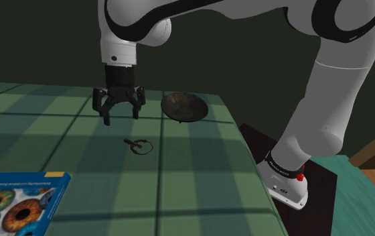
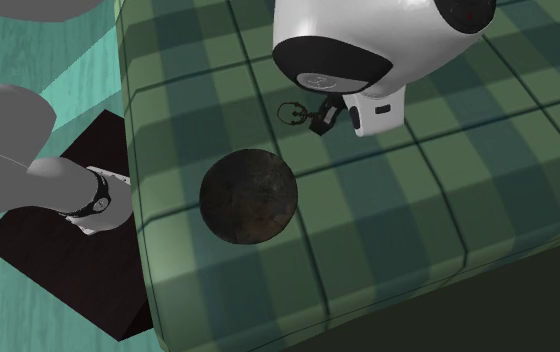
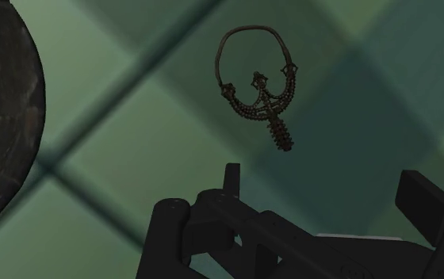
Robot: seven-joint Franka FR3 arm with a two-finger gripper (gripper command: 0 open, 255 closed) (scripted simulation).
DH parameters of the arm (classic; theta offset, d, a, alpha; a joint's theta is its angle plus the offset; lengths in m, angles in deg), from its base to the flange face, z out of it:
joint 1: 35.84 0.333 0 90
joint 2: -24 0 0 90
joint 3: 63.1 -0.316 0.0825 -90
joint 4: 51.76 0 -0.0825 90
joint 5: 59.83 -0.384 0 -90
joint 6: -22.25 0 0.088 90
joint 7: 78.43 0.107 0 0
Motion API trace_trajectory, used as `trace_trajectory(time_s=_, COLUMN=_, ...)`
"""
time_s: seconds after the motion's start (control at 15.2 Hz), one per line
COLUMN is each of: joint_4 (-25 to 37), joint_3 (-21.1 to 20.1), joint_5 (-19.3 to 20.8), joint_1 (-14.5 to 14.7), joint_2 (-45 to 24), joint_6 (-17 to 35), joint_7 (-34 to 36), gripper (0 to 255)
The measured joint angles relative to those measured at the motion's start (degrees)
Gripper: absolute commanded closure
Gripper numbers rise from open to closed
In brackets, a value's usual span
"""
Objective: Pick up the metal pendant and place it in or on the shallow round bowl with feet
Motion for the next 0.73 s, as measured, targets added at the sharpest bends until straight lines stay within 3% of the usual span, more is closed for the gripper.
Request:
trace_trajectory(time_s=0.4, joint_4=-0.74, joint_3=-0.07, joint_5=-0.09, joint_1=0.11, joint_2=0.00, joint_6=0.78, joint_7=-0.10, gripper=0)
trace_trajectory(time_s=0.46, joint_4=-0.74, joint_3=-0.07, joint_5=-0.09, joint_1=0.11, joint_2=-0.01, joint_6=0.79, joint_7=-0.10, gripper=255)
trace_trajectory(time_s=0.73, joint_4=-0.75, joint_3=-0.07, joint_5=-0.09, joint_1=0.11, joint_2=-0.01, joint_6=0.79, joint_7=-0.10, gripper=255)
